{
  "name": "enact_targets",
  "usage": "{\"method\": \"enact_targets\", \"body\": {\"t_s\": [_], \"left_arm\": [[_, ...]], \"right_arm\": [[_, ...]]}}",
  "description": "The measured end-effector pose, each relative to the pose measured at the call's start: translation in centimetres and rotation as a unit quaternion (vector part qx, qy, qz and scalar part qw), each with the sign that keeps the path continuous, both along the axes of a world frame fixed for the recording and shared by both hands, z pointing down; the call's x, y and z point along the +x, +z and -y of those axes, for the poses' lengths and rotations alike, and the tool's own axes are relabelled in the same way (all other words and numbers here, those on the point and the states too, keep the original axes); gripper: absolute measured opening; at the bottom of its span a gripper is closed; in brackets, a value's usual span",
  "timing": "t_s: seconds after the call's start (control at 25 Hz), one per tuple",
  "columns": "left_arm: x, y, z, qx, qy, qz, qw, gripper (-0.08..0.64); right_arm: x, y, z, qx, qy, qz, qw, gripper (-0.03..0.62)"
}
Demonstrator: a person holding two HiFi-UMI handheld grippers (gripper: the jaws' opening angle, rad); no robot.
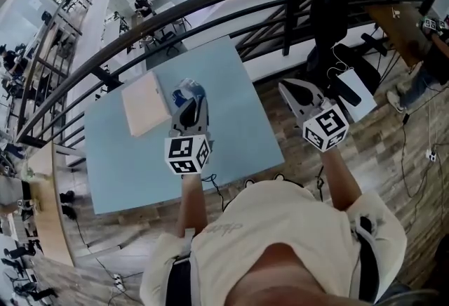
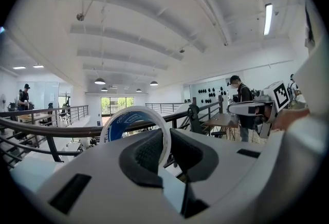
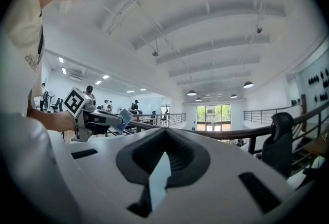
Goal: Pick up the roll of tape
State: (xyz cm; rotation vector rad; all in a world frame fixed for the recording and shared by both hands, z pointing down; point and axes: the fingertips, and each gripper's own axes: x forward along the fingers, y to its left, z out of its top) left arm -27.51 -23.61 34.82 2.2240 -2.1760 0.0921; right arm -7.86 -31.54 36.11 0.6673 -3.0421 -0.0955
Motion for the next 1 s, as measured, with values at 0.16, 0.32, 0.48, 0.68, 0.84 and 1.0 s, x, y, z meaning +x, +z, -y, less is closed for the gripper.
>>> {"method": "enact_targets", "body": {"t_s": [0.16, 0.32, 0.48, 0.68, 0.84, 1.0], "left_arm": [[-0.2, 0.3, -0.3, -0.001, -0.001, -0.004, 1.0000, 0.055], [-0.5, 0.3, -0.7, 0.001, -0.005, -0.005, 1.0000, 0.055], [-0.5, 0.4, -1.0, -0.002, -0.004, -0.009, 0.9999, 0.055], [-0.5, 0.6, -1.3, -0.001, -0.002, -0.011, 0.9999, 0.055], [-0.5, 0.4, -1.4, 0.002, 0.000, -0.009, 1.0000, 0.055], [0.1, 0.6, -1.2, 0.000, 0.001, -0.008, 1.0000, 0.055]], "right_arm": [[-0.2, 0.5, -0.3, -0.002, -0.002, -0.006, 1.000, 0.006], [-0.5, 0.5, -0.6, 0.000, -0.007, -0.009, 1.000, 0.006], [-0.6, 0.6, -0.6, -0.001, -0.006, -0.009, 1.000, 0.006], [-1.0, 0.6, -1.2, 0.004, -0.010, -0.010, 1.000, 0.006], [-1.0, 0.4, -1.5, 0.004, -0.008, -0.009, 1.000, 0.006], [-0.5, 0.6, -1.3, 0.002, -0.006, -0.009, 1.000, 0.006]]}}
